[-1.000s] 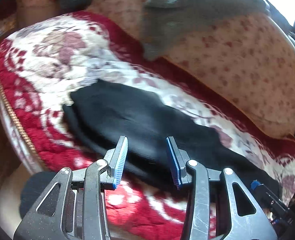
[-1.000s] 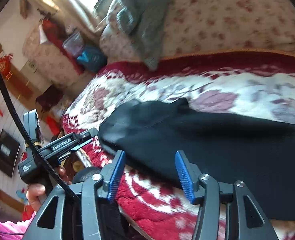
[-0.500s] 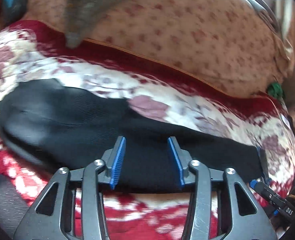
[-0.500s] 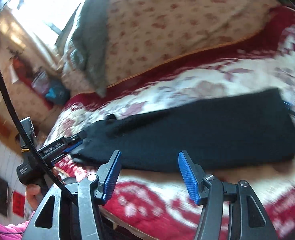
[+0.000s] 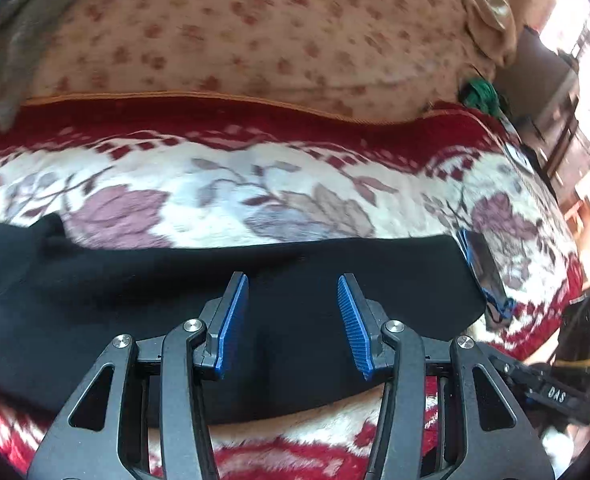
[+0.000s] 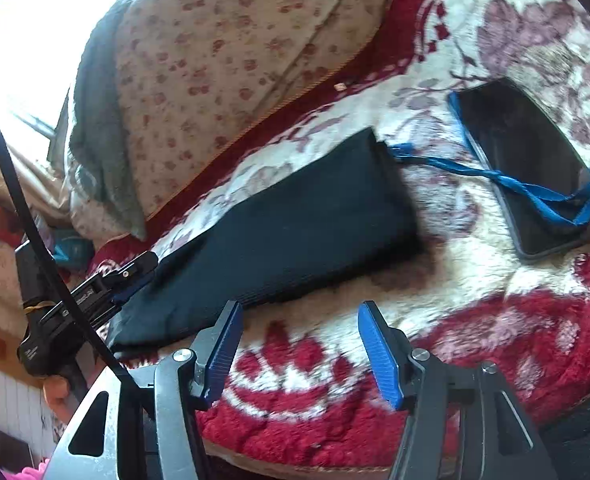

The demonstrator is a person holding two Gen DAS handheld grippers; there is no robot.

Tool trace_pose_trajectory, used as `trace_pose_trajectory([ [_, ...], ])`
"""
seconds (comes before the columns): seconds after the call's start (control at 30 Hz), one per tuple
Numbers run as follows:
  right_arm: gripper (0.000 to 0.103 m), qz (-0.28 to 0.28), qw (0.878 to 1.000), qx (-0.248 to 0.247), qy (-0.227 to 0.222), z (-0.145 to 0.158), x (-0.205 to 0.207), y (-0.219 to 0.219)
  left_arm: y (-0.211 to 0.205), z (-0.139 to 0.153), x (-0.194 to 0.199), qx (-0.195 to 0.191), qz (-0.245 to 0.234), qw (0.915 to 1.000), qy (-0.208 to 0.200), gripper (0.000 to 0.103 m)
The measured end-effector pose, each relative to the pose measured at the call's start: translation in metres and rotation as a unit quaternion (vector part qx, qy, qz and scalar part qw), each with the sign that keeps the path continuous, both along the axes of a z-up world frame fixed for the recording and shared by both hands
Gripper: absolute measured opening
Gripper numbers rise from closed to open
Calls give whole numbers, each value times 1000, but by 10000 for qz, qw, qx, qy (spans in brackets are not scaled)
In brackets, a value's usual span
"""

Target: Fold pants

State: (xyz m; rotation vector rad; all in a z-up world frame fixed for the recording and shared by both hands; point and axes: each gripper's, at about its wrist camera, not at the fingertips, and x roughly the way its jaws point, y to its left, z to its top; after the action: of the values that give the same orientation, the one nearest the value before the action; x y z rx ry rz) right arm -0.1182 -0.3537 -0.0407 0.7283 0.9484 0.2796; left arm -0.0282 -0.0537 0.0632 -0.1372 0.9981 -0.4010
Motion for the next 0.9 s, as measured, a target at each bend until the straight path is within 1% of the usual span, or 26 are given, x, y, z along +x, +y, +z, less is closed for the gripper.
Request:
trace_pose_trajectory([
  [0.13, 59, -201, 9995, 218, 131, -14, 10, -11, -20, -2, 11, 47, -508, 9987, -25, 46],
  [0.17, 59, -256, 9989, 377, 139, -18, 12, -14, -26, -3, 16, 20, -688, 9976, -6, 46],
  [0.27, 59, -370, 9966, 724, 134, -24, 22, -23, -36, -4, 27, 42, -980, 9952, -6, 46],
  [0.37, 59, -441, 9940, 990, 116, -28, 25, -29, -49, -8, 40, 44, -1398, 9901, 69, 46],
  [0.5, 59, -420, 9933, 1077, 10, -29, 25, -29, -70, -14, 53, 102, -1895, 9817, 157, 46],
  [0.6, 59, -412, 9927, 1135, -43, -30, 25, -29, -88, -21, 62, 193, -2282, 9730, 288, 46],
  [0.67, 59, -404, 9923, 1173, -56, -30, 26, -29, -100, -27, 69, 325, -2468, 9678, 380, 46],
  [0.8, 62, -404, 9906, 1299, -103, -34, 23, -32, -119, -37, 76, 418, -3026, 9501, 632, 46],
  [0.83, 62, -407, 9901, 1336, -115, -35, 23, -33, -122, -38, 76, 422, -3152, 9457, 669, 49],
  [0.87, 62, -409, 9896, 1374, -125, -36, 23, -34, -125, -38, 76, 406, -3272, 9415, 695, 54],
  [0.9, 62, -419, 9889, 1417, -135, -37, 23, -35, -127, -38, 76, 386, -3376, 9377, 726, 56],
])
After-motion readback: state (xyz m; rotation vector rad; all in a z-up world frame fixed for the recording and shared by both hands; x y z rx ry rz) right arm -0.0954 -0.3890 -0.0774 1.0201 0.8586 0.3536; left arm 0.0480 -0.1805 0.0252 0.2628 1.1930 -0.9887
